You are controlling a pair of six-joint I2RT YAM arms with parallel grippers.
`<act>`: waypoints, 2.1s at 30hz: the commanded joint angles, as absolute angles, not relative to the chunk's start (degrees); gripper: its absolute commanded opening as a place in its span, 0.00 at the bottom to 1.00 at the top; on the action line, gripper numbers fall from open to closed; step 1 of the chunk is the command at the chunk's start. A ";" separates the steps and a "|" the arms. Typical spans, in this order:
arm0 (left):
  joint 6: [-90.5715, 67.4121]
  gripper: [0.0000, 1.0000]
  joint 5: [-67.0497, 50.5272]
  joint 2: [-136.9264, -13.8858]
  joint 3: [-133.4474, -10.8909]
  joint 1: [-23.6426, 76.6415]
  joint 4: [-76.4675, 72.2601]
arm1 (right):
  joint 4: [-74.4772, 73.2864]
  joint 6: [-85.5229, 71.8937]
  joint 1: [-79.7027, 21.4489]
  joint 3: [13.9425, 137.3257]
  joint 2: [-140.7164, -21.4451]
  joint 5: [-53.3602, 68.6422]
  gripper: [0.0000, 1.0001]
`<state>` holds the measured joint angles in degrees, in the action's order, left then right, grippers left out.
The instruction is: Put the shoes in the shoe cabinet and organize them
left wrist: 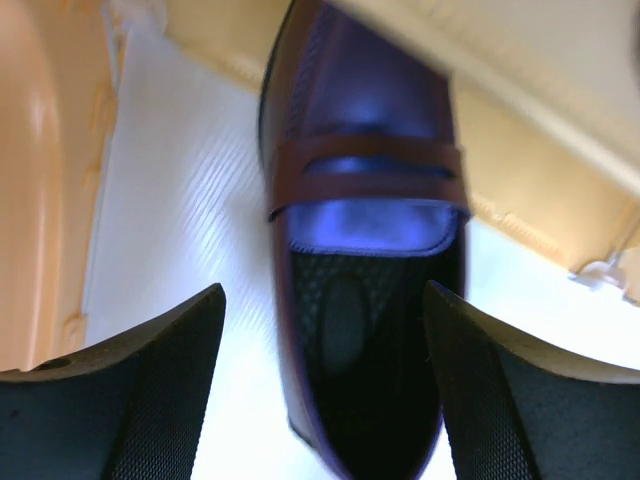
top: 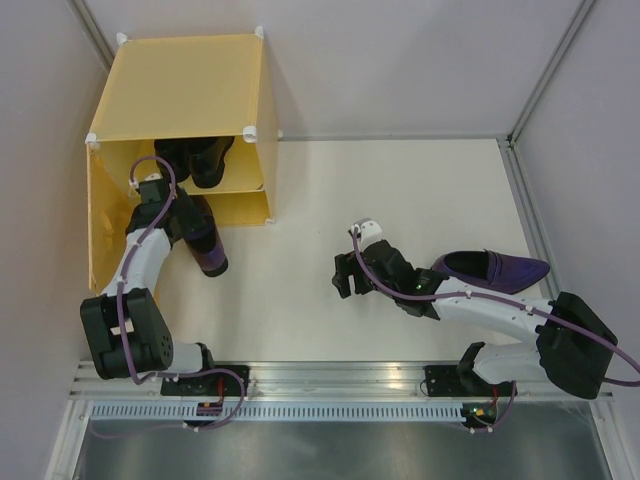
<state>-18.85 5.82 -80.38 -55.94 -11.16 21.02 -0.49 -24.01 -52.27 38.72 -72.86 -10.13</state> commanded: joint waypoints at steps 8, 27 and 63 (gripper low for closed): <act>-26.98 0.71 7.56 -79.80 -52.12 -11.16 29.53 | 1.41 -24.26 -51.94 39.02 -73.21 -10.46 0.83; -25.15 0.11 13.18 -86.66 -58.27 -11.25 28.04 | 1.41 -24.43 -51.59 38.94 -73.30 -9.93 0.83; -16.08 1.00 6.51 -73.86 -55.38 -12.04 15.73 | 1.93 -24.61 -51.59 39.38 -75.76 -8.53 0.82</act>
<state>-13.32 9.80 -80.36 -57.91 -12.64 17.10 -0.36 -24.16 -51.83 38.72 -75.85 -8.84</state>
